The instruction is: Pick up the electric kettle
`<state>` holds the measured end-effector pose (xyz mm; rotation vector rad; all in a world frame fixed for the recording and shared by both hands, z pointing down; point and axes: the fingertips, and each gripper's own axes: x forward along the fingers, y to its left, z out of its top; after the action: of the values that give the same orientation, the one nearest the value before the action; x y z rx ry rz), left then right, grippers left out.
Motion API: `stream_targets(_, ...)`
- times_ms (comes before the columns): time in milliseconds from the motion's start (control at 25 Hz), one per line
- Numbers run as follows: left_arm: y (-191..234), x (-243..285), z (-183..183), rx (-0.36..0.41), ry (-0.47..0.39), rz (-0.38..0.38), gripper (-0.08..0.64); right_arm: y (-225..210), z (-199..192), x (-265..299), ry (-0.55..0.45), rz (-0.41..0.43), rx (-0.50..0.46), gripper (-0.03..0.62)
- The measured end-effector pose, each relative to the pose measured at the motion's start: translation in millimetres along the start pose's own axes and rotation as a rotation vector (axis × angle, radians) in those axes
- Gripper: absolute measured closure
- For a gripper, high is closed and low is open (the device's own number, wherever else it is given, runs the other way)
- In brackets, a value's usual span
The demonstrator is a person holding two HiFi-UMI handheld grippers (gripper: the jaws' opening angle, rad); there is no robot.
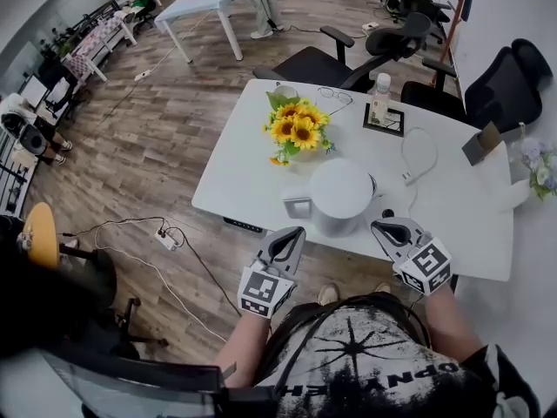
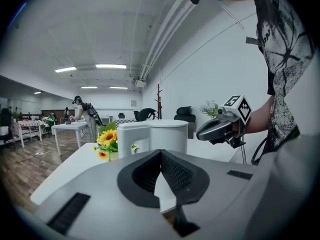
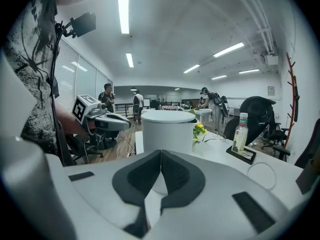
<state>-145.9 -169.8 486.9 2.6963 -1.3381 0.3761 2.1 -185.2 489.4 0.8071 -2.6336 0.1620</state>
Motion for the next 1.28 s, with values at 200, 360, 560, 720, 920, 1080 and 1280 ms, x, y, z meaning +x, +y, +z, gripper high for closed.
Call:
stream_targets(200,5,3,-2,0.001,0.010,-0.005,0.551,-2,0,-1,-0.004,-0.003,0.003,0.571)
stream_targets(360,8,3,-4,0.000,0.019,-0.005,0.551,-2,-1,-1,0.003,-0.004,0.005,0.571)
stream_targets(560,8,4,-1,0.000,0.018,0.001,0.551,3,-3,1,0.016,0.005,-0.007,0.571)
stream_targets(720,10,5,-3,0.001,0.018,0.008,0.551,4,-4,3,0.018,0.008,-0.013,0.571)
stream_targets(920,9,4,-6,-0.004,0.029,0.005,0.551,6,-4,4,0.022,0.010,-0.013,0.571)
stream_targets(1080,7,5,-8,-0.004,0.034,0.002,0.551,7,-6,5,0.024,0.011,-0.007,0.571)
stream_targets(1280,6,6,-8,-0.001,0.029,0.000,0.551,9,-6,4,0.026,0.012,-0.013,0.571)
